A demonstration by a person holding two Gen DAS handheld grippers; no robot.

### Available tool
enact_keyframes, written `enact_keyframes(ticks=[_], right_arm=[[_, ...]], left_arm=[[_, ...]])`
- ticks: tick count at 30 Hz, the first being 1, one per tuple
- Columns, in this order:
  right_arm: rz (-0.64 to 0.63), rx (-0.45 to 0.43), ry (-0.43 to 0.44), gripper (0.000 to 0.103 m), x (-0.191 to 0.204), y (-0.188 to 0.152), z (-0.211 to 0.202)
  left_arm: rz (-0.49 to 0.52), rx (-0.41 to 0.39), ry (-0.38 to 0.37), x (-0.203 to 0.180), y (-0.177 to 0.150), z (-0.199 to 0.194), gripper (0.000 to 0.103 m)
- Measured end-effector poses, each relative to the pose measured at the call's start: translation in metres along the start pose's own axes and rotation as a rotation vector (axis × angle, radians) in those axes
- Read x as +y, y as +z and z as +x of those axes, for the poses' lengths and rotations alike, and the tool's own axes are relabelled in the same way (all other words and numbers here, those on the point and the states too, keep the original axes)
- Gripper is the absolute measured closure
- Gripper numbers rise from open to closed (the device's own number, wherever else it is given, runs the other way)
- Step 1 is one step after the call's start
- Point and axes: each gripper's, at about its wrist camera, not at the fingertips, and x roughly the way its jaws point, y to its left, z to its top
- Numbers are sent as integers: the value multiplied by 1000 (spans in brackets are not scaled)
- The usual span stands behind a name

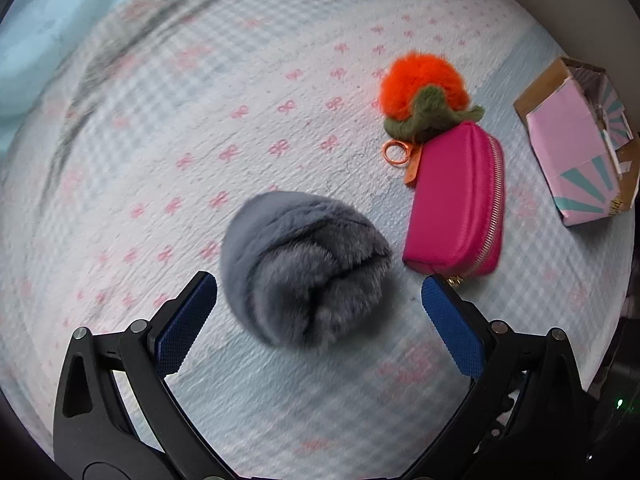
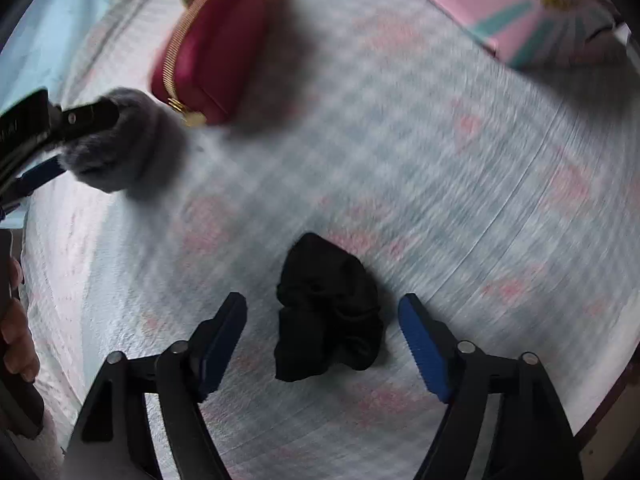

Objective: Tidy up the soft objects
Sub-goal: 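Grasp the grey fuzzy ball with the left tool while the right tool grasps the black sock, then carry the grey ball and black sock over the box with both tools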

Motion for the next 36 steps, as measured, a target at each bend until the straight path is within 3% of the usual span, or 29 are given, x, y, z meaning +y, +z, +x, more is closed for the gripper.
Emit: enact_keyframes(ticks=[5,9,12,16,22,28,36], right_arm=[[-12,2,-39,37,6,0,11],[-90,8,-98,38,24,-2,20],[-120,1,-118,47,29,-6,22],[-134,9,-122,63,27,-6,19],[-135,17,-81,86,11,-3,11],[-138,-37,-18,87,-1,-11,-21],[-224,-147,18,87,-14,-23,-89]], left_arm=[[36,27,21,-4,7,24,2],[24,49,57,2,12,34,30],[-19,41,20,14,13,31,40],[-12,35,25,14,10,24,50],[-50,37,12,13,-5,7,54],[-46,9,24,-1,-22,-28,54],[-59,-72,41,-31,-39,-105,54]])
